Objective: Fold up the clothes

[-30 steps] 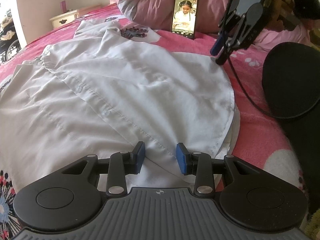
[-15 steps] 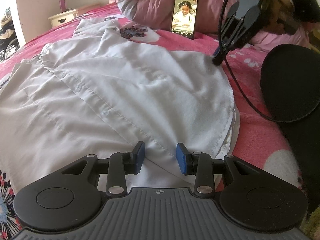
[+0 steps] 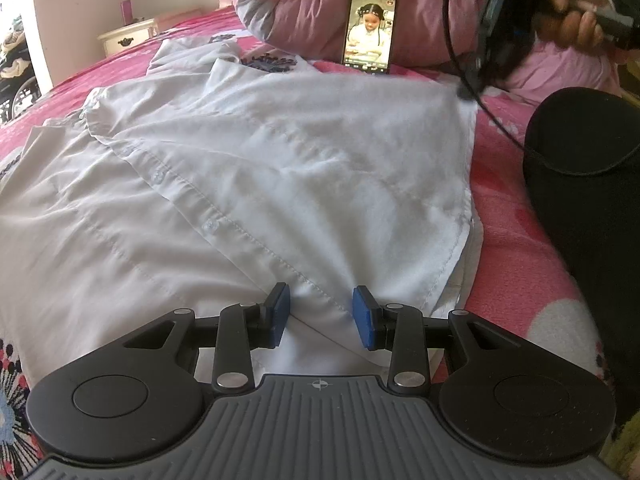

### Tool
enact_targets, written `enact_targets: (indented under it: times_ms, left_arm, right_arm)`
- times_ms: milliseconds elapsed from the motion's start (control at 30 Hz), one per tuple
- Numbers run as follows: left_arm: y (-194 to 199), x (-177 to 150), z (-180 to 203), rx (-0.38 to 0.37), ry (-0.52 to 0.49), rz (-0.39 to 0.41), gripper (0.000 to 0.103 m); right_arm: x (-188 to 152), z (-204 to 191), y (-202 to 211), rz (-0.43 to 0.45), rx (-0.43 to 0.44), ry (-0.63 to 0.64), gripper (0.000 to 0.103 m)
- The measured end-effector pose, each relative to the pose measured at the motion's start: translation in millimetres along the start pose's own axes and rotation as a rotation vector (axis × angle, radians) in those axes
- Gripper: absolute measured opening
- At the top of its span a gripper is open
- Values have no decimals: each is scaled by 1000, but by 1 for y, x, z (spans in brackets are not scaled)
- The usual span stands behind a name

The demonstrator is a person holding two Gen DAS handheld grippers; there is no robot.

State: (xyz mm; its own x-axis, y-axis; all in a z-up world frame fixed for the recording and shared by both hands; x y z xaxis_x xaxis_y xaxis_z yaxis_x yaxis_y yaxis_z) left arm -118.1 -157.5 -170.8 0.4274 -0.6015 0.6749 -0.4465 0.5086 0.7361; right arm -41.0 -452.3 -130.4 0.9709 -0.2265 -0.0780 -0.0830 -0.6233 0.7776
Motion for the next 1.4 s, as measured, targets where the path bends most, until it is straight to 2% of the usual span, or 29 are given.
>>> enact_targets:
  times_ms: [133, 233, 300, 433, 500, 533, 600, 767, 833, 933, 1033, 1167, 1300, 1400]
  left_arm:
    - [0, 0, -1, -2, -1, 1, 35]
    - [1, -1, -1, -4, -2, 2, 35]
    - [1, -1, -1, -5, -3, 2, 35]
    - [1, -1, -1, -5, -7, 2, 35]
    - [1, -2, -1, -8, -4, 3, 35]
    - [1, -2, -1, -8, -4, 5, 35]
    - [1, -2, -1, -8, -3, 7, 35]
    - [4, -2, 1, -13, 2, 6, 35]
    - [7, -2, 2, -23, -2, 2, 35]
    - [15, 0, 0, -39, 4, -1, 35]
    - [27, 6, -10, -65, 46, 9, 35]
    - [35, 25, -34, -85, 117, 54, 35]
    - [15, 47, -44, -64, 105, 91, 35]
    - [-6, 44, -44, -54, 104, 52, 35]
  right_arm:
    - [5, 28, -14, -11, -76, -91, 3]
    - [6, 35, -20, -6, -116, -79, 4]
    - [6, 30, -20, -4, -176, 14, 4]
    - [-2, 19, -12, -15, -287, 196, 14]
    - [2, 19, -2, 2, -423, 288, 25]
    - [4, 18, 3, 22, -482, 327, 26]
    - [7, 8, 10, 65, -533, 395, 29]
    - [-16, -57, -10, 141, -372, 674, 28]
    - [-23, -63, -31, 115, -387, 735, 27]
    - [-27, -40, -58, -14, -499, 733, 27]
    - [-22, -50, -50, -20, -485, 708, 27]
    - [-2, -86, -25, 99, -392, 690, 27]
    - [38, -117, -30, 258, -329, 671, 27]
    - [69, -123, -46, 352, -293, 623, 27]
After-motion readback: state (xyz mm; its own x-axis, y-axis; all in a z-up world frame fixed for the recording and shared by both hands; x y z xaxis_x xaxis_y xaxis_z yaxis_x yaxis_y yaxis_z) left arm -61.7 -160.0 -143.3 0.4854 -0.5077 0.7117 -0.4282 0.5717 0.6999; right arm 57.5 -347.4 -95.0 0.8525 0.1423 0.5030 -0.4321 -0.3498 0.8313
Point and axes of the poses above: each gripper's, at about its wrist camera, not at the fingertips, and y roughly against the way its jaws point, z to its right, x to its top, the point moved 9 cm from there along -y, roughly the way its jaws point, and after that the axes turned 4 degrees about -y, right-handed, at the moved point
